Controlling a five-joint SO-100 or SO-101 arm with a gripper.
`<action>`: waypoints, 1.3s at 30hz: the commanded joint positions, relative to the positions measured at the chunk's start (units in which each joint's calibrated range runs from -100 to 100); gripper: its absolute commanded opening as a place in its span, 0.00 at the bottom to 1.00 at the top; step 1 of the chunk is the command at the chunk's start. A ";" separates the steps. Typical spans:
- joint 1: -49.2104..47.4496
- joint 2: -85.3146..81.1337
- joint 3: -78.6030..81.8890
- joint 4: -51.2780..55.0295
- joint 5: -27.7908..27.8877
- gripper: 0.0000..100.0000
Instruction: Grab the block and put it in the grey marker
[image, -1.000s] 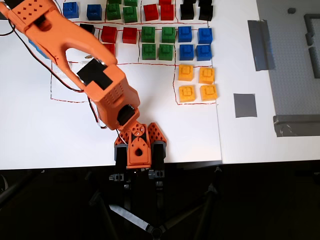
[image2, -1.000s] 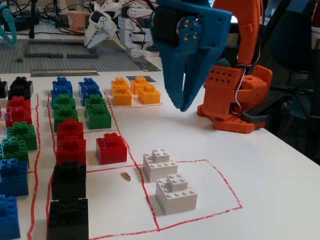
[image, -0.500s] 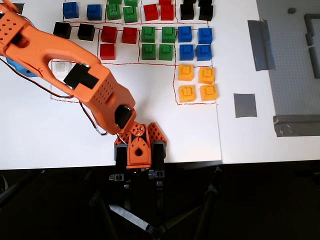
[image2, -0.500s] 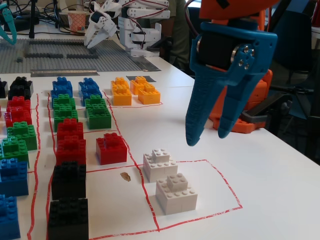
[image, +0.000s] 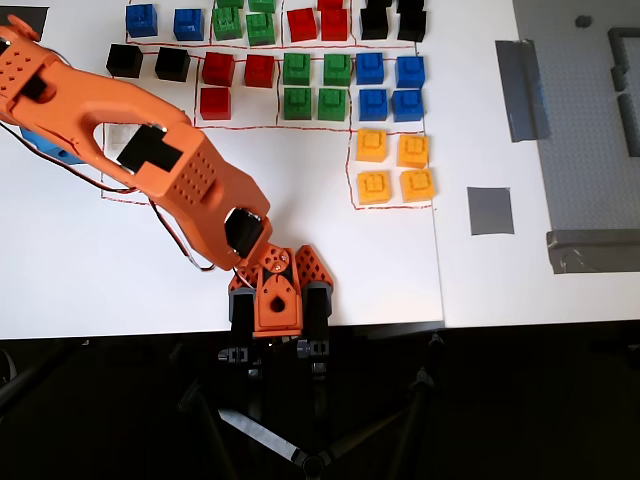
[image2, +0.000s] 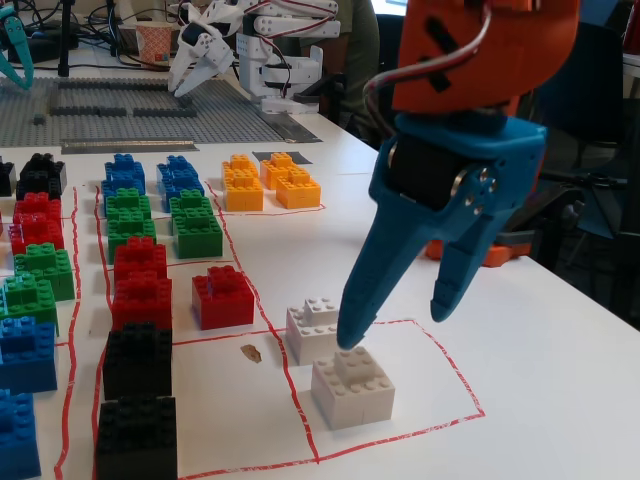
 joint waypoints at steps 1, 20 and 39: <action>2.57 -2.18 -1.52 -2.32 -0.39 0.36; 8.14 5.42 -0.61 -5.99 0.49 0.34; 6.64 5.85 -0.16 -7.13 0.59 0.19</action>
